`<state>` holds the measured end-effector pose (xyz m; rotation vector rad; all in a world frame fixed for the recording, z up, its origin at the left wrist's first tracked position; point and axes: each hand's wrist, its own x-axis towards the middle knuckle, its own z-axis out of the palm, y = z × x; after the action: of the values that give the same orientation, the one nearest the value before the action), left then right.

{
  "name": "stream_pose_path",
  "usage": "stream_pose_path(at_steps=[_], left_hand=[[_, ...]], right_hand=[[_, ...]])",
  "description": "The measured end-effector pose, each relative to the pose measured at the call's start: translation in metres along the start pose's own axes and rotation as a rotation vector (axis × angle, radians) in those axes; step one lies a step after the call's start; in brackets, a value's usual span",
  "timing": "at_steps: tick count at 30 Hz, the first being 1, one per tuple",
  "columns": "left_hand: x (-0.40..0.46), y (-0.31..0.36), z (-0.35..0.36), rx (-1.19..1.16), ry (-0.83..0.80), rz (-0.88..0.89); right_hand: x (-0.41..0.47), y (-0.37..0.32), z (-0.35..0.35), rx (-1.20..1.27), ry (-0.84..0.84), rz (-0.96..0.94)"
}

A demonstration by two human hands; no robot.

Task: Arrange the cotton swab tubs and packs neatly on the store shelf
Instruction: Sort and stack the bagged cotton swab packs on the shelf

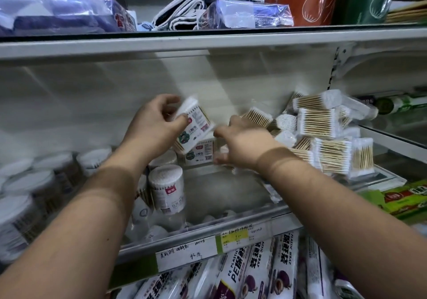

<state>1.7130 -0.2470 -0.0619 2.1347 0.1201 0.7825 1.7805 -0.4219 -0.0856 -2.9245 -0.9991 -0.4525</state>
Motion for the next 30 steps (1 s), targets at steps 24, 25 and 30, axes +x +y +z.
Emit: stream_pose_path(at_steps=[24, 25, 30], left_hand=[[0.004, -0.004, 0.007, 0.271, -0.271, 0.052], [0.003, -0.004, 0.010, 0.298, -0.317, 0.067], [0.003, -0.011, 0.034, 0.557, -0.446, 0.100]], right_hand=[[0.010, 0.037, 0.021, 0.022, 0.188, 0.074], [0.011, 0.037, 0.020, 0.025, 0.186, 0.075], [0.012, 0.038, 0.015, 0.037, 0.134, 0.081]])
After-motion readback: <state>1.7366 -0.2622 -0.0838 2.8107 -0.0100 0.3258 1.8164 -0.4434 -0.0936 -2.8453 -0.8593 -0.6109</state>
